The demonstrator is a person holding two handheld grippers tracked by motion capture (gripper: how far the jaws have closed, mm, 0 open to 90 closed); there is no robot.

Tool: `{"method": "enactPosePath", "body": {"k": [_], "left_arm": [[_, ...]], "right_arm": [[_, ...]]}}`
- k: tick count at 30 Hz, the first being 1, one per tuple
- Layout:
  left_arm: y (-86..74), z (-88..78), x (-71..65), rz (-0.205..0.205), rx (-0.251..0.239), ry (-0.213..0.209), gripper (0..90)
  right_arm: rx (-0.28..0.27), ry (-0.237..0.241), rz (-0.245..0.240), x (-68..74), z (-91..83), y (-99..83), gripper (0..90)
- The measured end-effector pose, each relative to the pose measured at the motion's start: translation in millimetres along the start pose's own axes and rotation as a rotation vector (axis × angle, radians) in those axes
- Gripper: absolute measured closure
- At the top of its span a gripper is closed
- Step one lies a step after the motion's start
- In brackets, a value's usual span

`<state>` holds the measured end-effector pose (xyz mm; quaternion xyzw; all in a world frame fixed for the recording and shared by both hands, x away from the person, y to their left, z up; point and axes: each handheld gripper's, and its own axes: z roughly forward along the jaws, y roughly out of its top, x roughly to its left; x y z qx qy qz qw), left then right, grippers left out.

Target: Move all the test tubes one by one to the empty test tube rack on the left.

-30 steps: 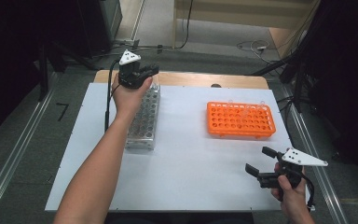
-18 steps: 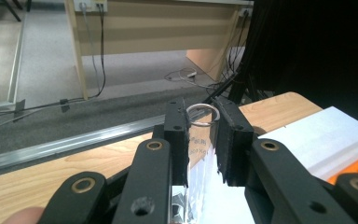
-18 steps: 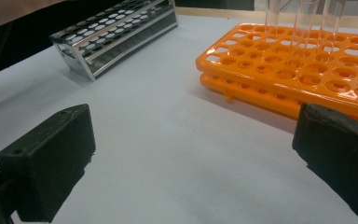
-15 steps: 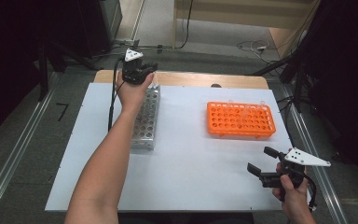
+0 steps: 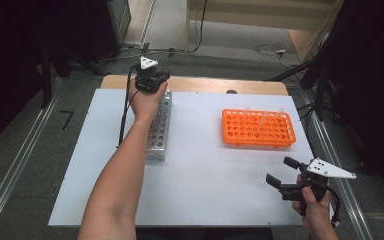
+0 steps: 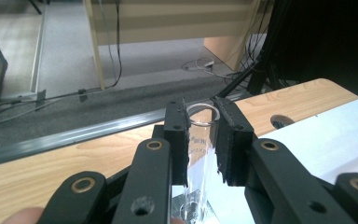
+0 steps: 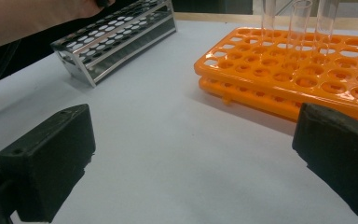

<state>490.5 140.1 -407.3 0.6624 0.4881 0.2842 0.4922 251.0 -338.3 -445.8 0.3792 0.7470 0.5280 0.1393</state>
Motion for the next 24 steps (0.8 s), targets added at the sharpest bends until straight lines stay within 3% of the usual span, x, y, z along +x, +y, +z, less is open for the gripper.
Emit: {"method": "enactPosePath", "body": {"k": [15, 24], "left_arm": [[-14.4, 4.8, 0.1, 0.005, 0.056, -0.004, 75.6], [-17.8, 10.9, -0.7, 0.01, 0.127, -0.001, 75.2]], "right_arm": [[0.004, 0.001, -0.004, 1.1, 0.7, -0.6, 0.0], [0.0, -0.002, -0.001, 0.0, 0.1, -0.5, 0.0]]}}
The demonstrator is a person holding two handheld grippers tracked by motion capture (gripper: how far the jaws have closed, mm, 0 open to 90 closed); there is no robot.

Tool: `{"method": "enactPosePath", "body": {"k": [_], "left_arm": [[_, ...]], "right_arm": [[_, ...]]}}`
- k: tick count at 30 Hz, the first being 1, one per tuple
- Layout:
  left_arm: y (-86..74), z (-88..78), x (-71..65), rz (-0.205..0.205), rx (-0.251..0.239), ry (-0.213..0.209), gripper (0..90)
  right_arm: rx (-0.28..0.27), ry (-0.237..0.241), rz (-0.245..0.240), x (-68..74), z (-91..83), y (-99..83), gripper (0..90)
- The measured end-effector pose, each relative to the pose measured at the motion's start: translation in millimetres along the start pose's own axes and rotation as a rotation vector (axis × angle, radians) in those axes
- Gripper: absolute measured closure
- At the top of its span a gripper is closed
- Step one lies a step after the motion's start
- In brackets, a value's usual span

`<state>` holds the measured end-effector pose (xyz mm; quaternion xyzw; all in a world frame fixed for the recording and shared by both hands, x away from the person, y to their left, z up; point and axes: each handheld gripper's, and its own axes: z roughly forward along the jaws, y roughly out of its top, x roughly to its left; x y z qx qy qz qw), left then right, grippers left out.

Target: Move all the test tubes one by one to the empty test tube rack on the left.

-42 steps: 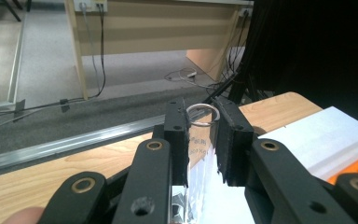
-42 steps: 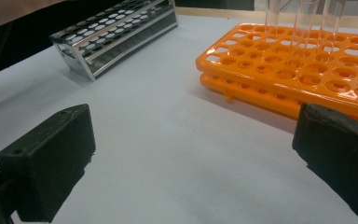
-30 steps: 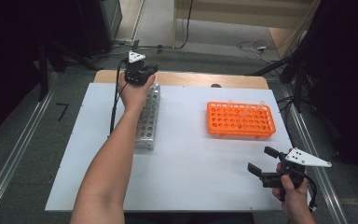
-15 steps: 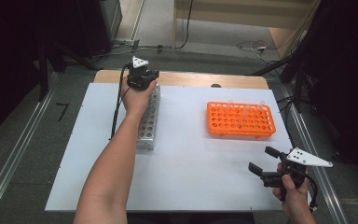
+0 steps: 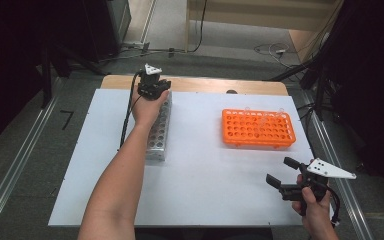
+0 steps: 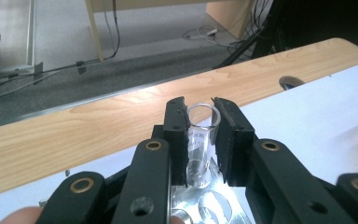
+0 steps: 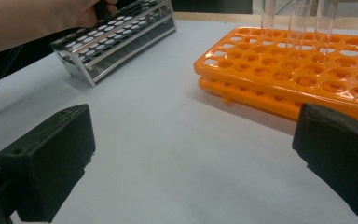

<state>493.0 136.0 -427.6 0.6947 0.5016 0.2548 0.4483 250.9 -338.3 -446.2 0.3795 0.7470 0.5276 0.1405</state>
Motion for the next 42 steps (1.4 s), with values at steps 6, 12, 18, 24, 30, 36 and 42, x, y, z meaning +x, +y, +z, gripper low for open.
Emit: {"method": "enactPosePath", "body": {"k": [6, 12, 18, 24, 30, 36, 42], "left_arm": [[0.3, 3.2, 0.6, -0.017, 0.059, -0.04, 70.7], [2.7, -1.6, 5.1, -0.089, 0.042, -0.079, 57.9], [6.2, -14.1, 6.8, -0.115, 0.027, -0.096, 33.0], [5.1, -34.3, 9.1, -0.138, 0.0, -0.167, 17.5], [-3.8, -57.4, 6.6, -0.136, -0.011, -0.185, 6.0], [-15.1, -83.3, 0.5, -0.11, -0.04, -0.203, 0.0], [-23.1, -107.8, -14.1, -0.071, -0.069, -0.218, 0.0]], "right_arm": [[0.004, -0.001, 0.0, 0.4, 0.8, -0.2, 0.0], [0.007, -0.002, -0.001, 0.5, 1.5, -0.6, 0.0], [0.015, 0.003, 0.0, 0.8, 3.0, -0.4, 0.0], [0.018, 0.0, 0.001, 0.1, 4.9, 0.7, 0.0], [0.023, -0.004, -0.008, -0.6, 8.7, 3.3, 0.0], [0.029, -0.011, -0.016, -1.5, 14.3, 6.6, 0.0], [0.029, -0.028, -0.018, -4.8, 19.6, 12.3, 0.0]]}}
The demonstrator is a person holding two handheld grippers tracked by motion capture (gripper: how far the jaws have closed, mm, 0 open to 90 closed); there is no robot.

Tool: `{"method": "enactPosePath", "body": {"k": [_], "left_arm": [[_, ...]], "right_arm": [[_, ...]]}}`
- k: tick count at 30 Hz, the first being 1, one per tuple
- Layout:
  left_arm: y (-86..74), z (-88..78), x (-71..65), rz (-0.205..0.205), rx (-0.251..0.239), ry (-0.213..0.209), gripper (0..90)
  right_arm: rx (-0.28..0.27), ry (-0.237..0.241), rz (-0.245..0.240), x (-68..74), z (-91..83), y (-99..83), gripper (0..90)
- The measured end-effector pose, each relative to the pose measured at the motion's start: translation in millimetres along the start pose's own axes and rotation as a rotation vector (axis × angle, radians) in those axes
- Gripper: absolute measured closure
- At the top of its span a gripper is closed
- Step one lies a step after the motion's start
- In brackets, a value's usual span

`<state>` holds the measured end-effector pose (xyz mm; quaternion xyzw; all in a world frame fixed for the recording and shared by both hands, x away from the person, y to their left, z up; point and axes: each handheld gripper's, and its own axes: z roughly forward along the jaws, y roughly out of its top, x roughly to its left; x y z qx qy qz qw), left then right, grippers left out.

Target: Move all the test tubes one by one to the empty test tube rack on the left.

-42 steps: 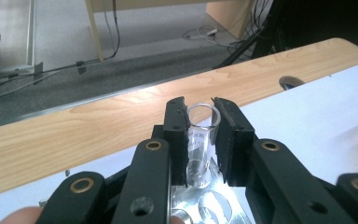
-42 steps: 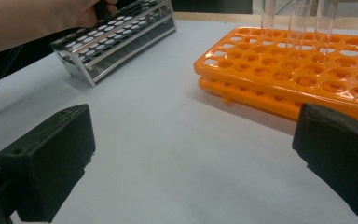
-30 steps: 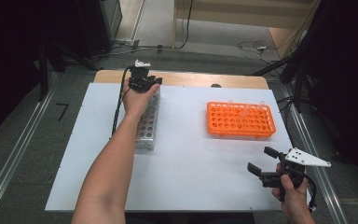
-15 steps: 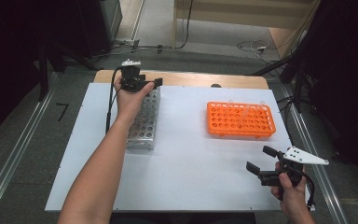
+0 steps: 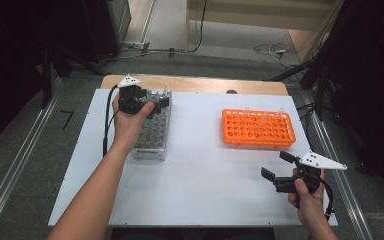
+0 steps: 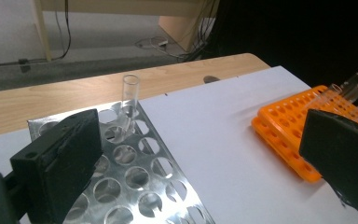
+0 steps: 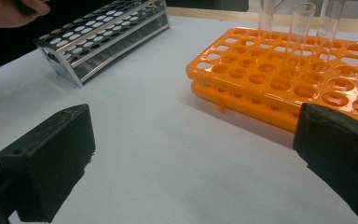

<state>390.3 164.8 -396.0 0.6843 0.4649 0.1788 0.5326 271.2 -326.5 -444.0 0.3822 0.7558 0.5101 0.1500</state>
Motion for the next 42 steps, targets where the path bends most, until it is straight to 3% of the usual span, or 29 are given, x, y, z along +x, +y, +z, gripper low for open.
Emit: {"method": "enactPosePath", "body": {"k": [11, 14, 16, 26, 31, 34, 36, 40, 42], "left_arm": [[-23.5, -35.0, -39.0, 0.078, -0.033, -0.036, 0.0], [-31.6, -43.5, -46.3, 0.077, -0.043, -0.047, 0.0], [-36.2, -48.6, -48.8, 0.068, -0.051, -0.063, 0.0], [-67.4, -75.5, -61.8, 0.073, -0.074, -0.059, 0.0], [-85.3, -86.0, -65.2, 0.019, -0.089, -0.078, 0.0], [-93.0, -87.8, -69.6, 0.063, -0.075, -0.069, 0.0], [-97.3, -89.7, -70.2, 0.059, -0.08, -0.082, 0.0], [-102.3, -90.1, -70.0, 0.061, -0.08, -0.083, 0.0], [-104.4, -89.6, -69.3, 0.054, -0.075, -0.084, 0.0]], "right_arm": [[-0.01, -0.05, 0.024, -18.2, 7.1, 11.4, 0.0], [-0.013, -0.063, 0.029, -24.8, 8.9, 14.5, 0.0], [-0.014, -0.073, 0.035, -29.1, 10.9, 16.7, 0.0], [-0.006, -0.114, 0.067, -53.8, 29.7, 30.3, 0.0], [0.006, -0.13, 0.081, -67.8, 39.1, 37.7, 0.0], [0.004, -0.145, 0.098, -75.3, 42.4, 40.1, 1.5], [0.006, -0.157, 0.112, -80.9, 44.7, 42.0, 2.0], [0.025, -0.2, 0.125, -88.8, 49.3, 45.9, 7.0], [0.045, -0.236, 0.132, -93.7, 53.8, 47.3, 16.8]]}}
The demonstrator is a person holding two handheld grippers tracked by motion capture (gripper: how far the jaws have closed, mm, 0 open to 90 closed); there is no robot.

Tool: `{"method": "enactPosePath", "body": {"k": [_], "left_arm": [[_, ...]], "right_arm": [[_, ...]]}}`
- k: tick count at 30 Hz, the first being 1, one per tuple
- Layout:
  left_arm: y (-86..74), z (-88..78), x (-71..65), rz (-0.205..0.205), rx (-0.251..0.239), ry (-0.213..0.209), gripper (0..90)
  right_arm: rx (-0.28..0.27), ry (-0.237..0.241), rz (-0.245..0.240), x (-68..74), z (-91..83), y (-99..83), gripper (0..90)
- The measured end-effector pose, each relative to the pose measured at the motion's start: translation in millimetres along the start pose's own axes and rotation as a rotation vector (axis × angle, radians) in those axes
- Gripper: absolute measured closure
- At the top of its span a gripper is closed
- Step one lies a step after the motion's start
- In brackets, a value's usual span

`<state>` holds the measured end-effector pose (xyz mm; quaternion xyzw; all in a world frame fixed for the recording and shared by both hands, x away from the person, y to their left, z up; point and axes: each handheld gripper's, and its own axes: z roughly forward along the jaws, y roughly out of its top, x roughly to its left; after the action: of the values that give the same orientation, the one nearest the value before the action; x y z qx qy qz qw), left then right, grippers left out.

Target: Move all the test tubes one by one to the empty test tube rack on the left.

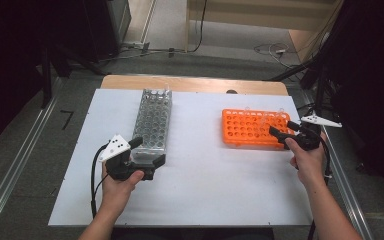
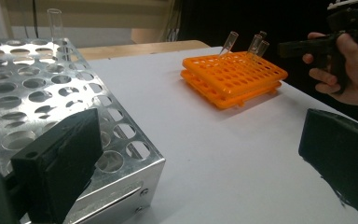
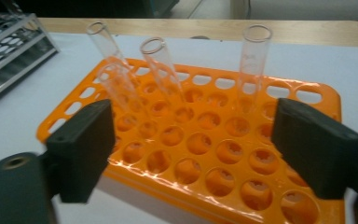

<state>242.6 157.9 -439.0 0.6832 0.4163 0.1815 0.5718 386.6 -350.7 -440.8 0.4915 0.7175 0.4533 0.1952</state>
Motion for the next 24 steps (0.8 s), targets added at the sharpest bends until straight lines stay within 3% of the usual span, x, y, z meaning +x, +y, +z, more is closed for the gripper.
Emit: {"method": "enactPosePath", "body": {"k": [3, 4, 7, 8, 16, 24], "left_arm": [[-1.8, 0.9, -0.4, -0.005, 0.002, 0.002, 0.0], [-1.9, 1.3, -0.6, -0.007, 0.001, 0.001, 0.0], [-2.5, 3.1, -0.5, -0.006, 0.006, 0.003, 0.0], [-2.9, 3.8, -0.6, -0.013, 0.006, 0.0, 0.0], [-4.5, 5.6, -2.1, -0.017, 0.014, -0.003, 0.0], [-5.1, 5.2, -1.8, -0.019, 0.012, -0.004, 0.2]], "right_arm": [[0.019, -0.028, -0.001, -2.7, 4.8, 0.9, 21.0], [0.031, -0.055, 0.012, -5.9, 9.7, 1.7, 27.0], [0.036, -0.065, 0.019, -9.3, 14.1, 2.7, 32.0], [0.048, -0.079, 0.02, -12.3, 18.6, 4.2, 37.5], [0.058, -0.096, 0.046, -19.6, 36.1, 11.7, 51.3], [0.084, -0.103, 0.063, -17.3, 49.8, 13.9, 58.3]]}}
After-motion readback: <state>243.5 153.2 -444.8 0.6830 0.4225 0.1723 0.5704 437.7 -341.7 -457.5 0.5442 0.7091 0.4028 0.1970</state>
